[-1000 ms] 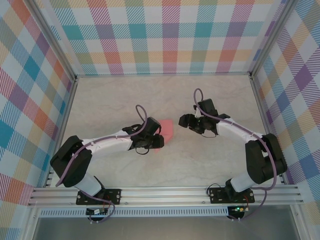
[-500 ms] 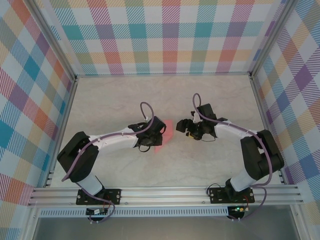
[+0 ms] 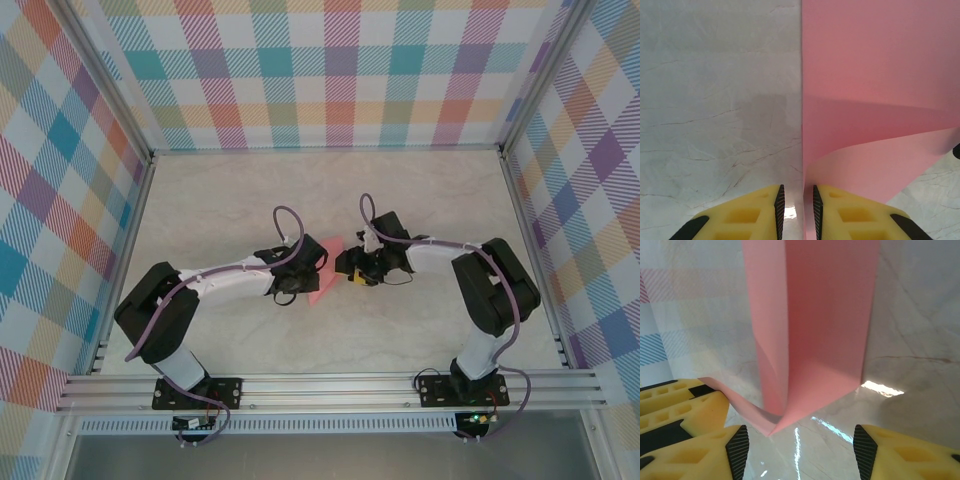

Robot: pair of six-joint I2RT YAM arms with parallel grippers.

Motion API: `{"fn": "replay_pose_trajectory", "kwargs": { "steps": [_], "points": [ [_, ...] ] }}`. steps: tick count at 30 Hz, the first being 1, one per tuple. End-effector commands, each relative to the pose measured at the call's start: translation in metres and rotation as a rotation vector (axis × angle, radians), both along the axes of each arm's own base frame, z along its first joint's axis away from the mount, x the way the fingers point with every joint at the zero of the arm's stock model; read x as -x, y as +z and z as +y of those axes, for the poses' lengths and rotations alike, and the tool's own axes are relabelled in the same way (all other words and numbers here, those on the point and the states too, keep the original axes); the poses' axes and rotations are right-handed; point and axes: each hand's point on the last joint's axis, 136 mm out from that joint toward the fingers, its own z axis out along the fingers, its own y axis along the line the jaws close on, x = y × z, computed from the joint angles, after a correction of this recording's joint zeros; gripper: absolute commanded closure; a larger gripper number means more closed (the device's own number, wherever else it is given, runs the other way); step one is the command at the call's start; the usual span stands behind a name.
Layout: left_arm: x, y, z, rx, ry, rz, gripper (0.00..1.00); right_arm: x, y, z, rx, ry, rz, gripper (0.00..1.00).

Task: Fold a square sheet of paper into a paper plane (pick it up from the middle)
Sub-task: Fourth fold the wing at the center of the table.

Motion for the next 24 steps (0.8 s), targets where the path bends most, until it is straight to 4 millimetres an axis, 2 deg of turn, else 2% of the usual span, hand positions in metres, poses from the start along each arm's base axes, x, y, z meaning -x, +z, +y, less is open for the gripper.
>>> {"fn": "replay_pose_trajectory", "kwargs": {
  "steps": [1,15,20,24],
  "points": [
    [-0.001,-0.006,0.007,-0.003,0.030,0.012,0.75,-0.005,0.008,0.018,-0.056,0.045,-0.019,0.44],
    [-0.002,-0.010,0.006,0.029,0.031,0.029,0.75,-0.005,-0.003,0.043,-0.077,0.108,-0.005,0.65],
    [-0.001,-0.006,0.003,0.061,0.021,0.022,0.73,-0.007,-0.009,0.039,-0.035,0.055,0.008,0.83],
    [0.003,0.003,0.003,0.092,-0.003,0.003,0.67,-0.010,-0.006,0.024,0.039,-0.037,0.005,0.92]
  ]
}}
